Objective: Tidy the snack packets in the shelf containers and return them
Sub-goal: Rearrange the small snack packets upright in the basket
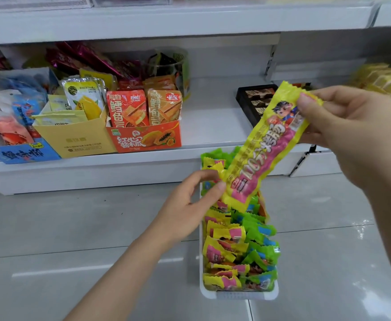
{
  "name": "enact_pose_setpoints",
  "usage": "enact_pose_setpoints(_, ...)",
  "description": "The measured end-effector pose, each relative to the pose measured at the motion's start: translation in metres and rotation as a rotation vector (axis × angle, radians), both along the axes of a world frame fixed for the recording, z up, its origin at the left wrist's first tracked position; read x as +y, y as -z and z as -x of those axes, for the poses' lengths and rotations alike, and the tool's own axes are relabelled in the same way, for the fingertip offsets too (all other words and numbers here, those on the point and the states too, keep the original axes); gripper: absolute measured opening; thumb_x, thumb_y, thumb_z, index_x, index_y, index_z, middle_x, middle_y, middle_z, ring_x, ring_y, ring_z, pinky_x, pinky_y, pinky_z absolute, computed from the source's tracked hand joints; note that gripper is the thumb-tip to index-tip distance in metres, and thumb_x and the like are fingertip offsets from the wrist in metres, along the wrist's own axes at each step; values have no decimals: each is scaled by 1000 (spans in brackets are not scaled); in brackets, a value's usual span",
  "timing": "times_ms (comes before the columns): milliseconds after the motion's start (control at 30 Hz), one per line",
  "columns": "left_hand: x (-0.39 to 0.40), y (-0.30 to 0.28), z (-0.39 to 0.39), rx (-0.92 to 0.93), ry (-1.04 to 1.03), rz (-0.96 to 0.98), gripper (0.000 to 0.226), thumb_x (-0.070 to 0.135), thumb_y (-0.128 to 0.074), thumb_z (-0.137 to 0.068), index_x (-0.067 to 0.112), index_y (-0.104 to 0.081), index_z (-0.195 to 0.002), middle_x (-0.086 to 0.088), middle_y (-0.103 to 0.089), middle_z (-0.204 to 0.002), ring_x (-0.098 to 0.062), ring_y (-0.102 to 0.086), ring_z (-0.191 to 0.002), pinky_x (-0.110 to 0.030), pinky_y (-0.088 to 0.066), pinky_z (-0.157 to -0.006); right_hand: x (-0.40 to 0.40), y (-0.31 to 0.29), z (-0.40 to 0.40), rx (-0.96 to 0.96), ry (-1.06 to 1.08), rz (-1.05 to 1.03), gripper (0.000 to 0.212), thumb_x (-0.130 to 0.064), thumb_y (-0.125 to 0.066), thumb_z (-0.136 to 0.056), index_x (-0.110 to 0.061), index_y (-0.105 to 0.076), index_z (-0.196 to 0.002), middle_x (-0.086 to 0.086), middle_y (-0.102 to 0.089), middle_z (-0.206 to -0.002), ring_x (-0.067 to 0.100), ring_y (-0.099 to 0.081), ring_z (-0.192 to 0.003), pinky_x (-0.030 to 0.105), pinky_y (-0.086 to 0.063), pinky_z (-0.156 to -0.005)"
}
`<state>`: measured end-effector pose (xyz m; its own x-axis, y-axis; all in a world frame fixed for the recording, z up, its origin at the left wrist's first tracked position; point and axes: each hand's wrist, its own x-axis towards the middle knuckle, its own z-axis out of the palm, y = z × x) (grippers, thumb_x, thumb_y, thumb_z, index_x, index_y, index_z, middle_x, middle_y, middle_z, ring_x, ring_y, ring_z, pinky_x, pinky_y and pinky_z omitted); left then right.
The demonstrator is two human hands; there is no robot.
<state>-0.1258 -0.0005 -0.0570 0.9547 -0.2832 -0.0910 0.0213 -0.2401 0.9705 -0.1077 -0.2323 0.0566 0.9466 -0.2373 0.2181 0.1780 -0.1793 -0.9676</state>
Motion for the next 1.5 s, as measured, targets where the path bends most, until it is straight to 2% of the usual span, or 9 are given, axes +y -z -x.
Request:
enact_pose_setpoints(267, -17, -7, 39, 348, 55, 584, 41, 17, -62, -88, 9, -57, -128, -14, -71, -119, -27, -70, -108, -23, -57, -83, 13, 27, -7, 164, -29, -211, 8, -18, -66, -92, -11, -68, -90, 1, -77, -75, 10, -73, -69, 19, -57, -59)
enact_pose_setpoints(400, -12, 0, 44, 418, -11, 665, 38, 17, -51, -95, 4, -54, -131, -16, -71, -118, -28, -69, -109, -23, -57, -81, 16, 50, -6, 272, -47, -268, 12, -17, -70, -89, -8, -70, -98, 7, -78, -85, 17, -73, -75, 28, -62, -70)
enact_pose_setpoints(533, -7, 7, 47, 455, -80, 726, 37, 25, -38, -104, 5, -46, -134, -19, -69, -121, -33, -67, -113, -29, -58, -84, 17, 57, -10, 250, 12, -182, 5, -11, -74, -86, -11, -71, -83, 8, -77, -78, 20, -74, -73, 31, -62, -69)
enact_pose_setpoints(767, -7, 13, 44, 306, -341, 585, 28, 27, -55, -89, 5, -45, -102, -10, -76, -104, -26, -74, -97, -22, -59, -73, 18, 65, -13, 274, 42, -211, 8, -12, -76, -85, -6, -71, -86, 8, -77, -76, 18, -74, -72, 29, -63, -69)
enact_pose_setpoints(967, -8, 18, 46, 261, -364, 508, 31, 29, -60, -83, 6, -47, -100, -12, -76, -98, -24, -74, -97, -23, -59, -72, 18, 68, -12, 279, 62, -261, 11, -14, -75, -86, -5, -70, -86, 8, -77, -76, 16, -75, -71, 23, -60, -64)
enact_pose_setpoints(1167, -3, 19, 42, -28, -402, 331, 10, 28, -60, -85, 27, -51, -81, -5, -76, -88, -20, -75, -88, -20, -57, -75, 39, 76, -7, 454, -90, -470, 38, -40, -61, -96, -8, -66, -116, 7, -76, -103, 23, -72, -102, 38, -59, -89)
enact_pose_setpoints(1267, 4, 17, 40, -224, -310, 190, 22, 16, -64, -89, 30, -55, -75, 5, -76, -100, -11, -70, -101, -16, -52, -85, 45, 73, -6, 520, -142, -643, 32, -38, -58, -98, -7, -63, -100, 10, -66, -96, 23, -72, -88, 41, -62, -74)
enact_pose_setpoints(1400, 12, 18, 39, -328, -167, 34, 25, 4, -75, -83, 25, -65, -74, 11, -66, -126, -16, -58, -125, -34, -51, -99, 44, 71, -8, 495, -121, -677, 23, -15, -46, -105, 0, -63, -102, 14, -72, -94, 23, -74, -78, 36, -63, -70)
enact_pose_setpoints(1500, 11, 11, 40, -162, -141, 177, 28, 14, -88, -70, 25, -67, -84, 11, -57, -132, -15, -55, -128, -31, -50, -100, 41, 69, -9, 458, -168, -724, 26, -12, -42, -106, -1, -65, -103, 13, -76, -93, 24, -75, -85, 35, -63, -72)
